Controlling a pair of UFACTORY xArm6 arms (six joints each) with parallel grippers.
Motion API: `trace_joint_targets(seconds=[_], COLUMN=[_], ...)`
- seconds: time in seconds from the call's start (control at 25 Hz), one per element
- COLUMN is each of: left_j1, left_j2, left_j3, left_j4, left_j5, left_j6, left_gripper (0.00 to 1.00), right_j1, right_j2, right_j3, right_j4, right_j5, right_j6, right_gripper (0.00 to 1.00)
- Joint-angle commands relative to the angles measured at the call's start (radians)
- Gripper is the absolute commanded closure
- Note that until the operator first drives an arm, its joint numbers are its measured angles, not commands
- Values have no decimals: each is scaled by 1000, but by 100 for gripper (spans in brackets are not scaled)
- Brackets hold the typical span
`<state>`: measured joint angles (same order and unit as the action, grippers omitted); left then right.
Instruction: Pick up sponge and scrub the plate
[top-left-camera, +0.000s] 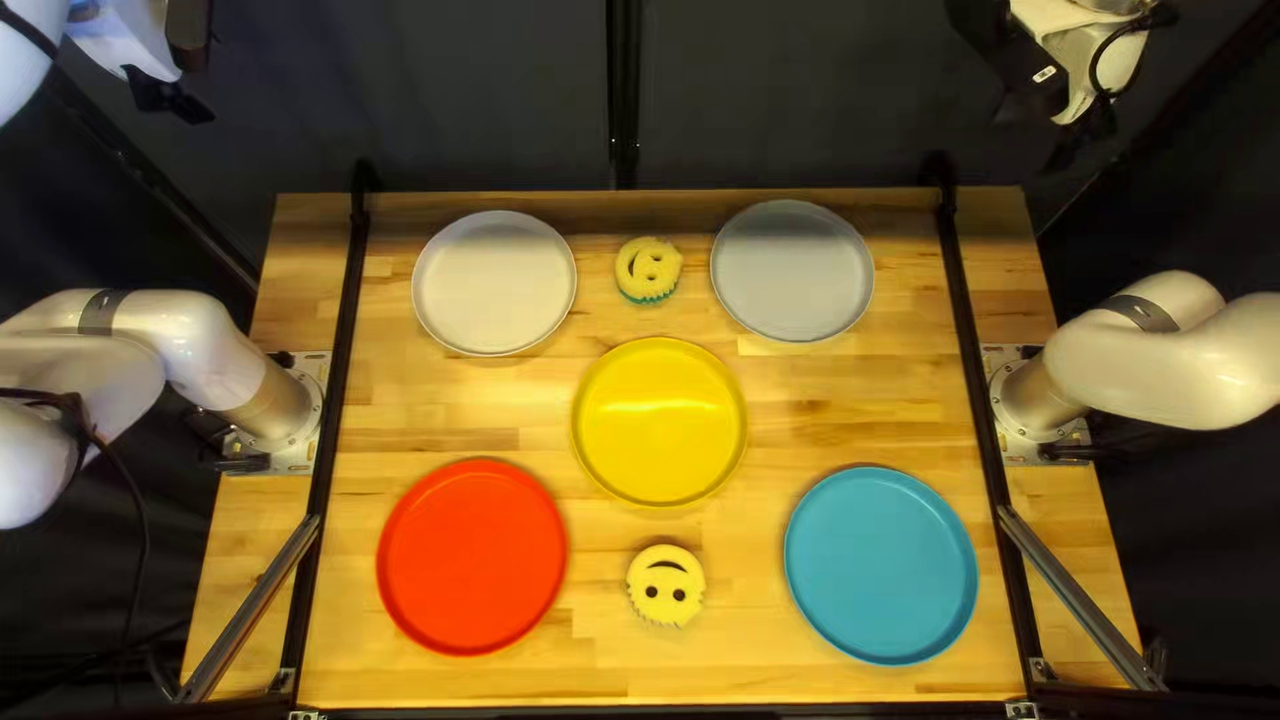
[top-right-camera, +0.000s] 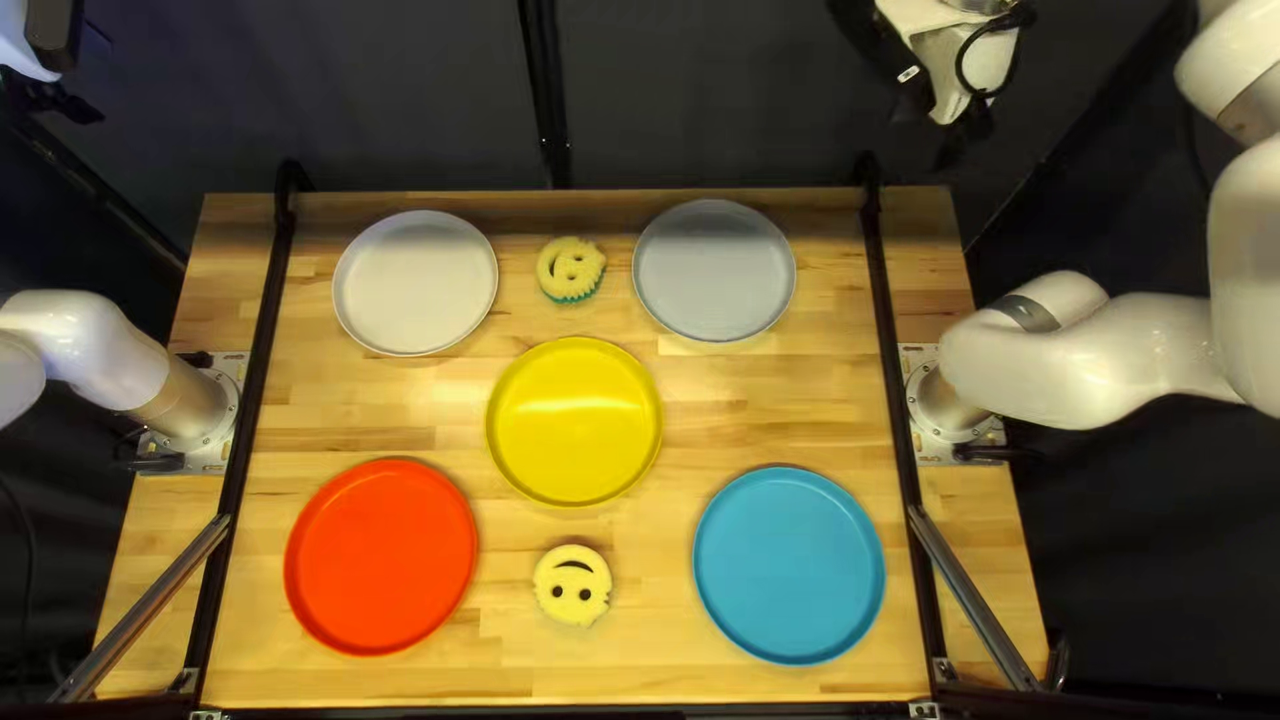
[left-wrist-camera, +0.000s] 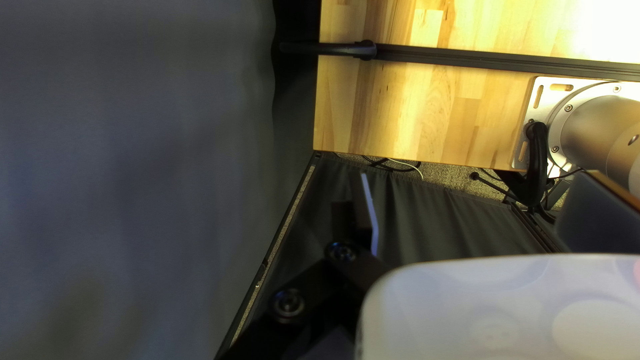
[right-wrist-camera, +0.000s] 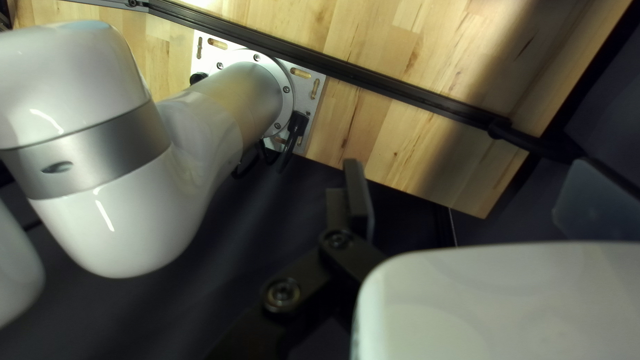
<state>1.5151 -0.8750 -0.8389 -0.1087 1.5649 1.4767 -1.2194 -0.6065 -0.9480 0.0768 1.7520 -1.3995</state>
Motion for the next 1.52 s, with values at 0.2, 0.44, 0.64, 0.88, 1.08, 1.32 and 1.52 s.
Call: trace_joint_targets(seconds=[0.2,0.44,0.64,0.88,1.08,1.32,1.52], left_j1=[0,0,0,0,-39,-304,-521], left_j2=[0,0,0,0,-34,-200,-261], left_j3=[0,0,0,0,25,121,178], left_j4=[0,0,0,0,-13,-46,-50], left_j5=[0,0,0,0,10,39,2], left_j6=[0,0,0,0,-34,-230,-360], left_gripper=[0,0,0,0,0,0,0], right_j1=[-126,-163,-163,-163,-163,-163,-163], right_j2=[65,70,70,70,70,70,70], right_j3=[-104,-142,-142,-142,-142,-142,-142], right_j4=[-3,-11,-11,-11,-11,-11,-11], right_j5=[13,35,35,35,35,35,35], right_j6=[6,10,10,10,10,10,10], right_gripper=[0,0,0,0,0,0,0])
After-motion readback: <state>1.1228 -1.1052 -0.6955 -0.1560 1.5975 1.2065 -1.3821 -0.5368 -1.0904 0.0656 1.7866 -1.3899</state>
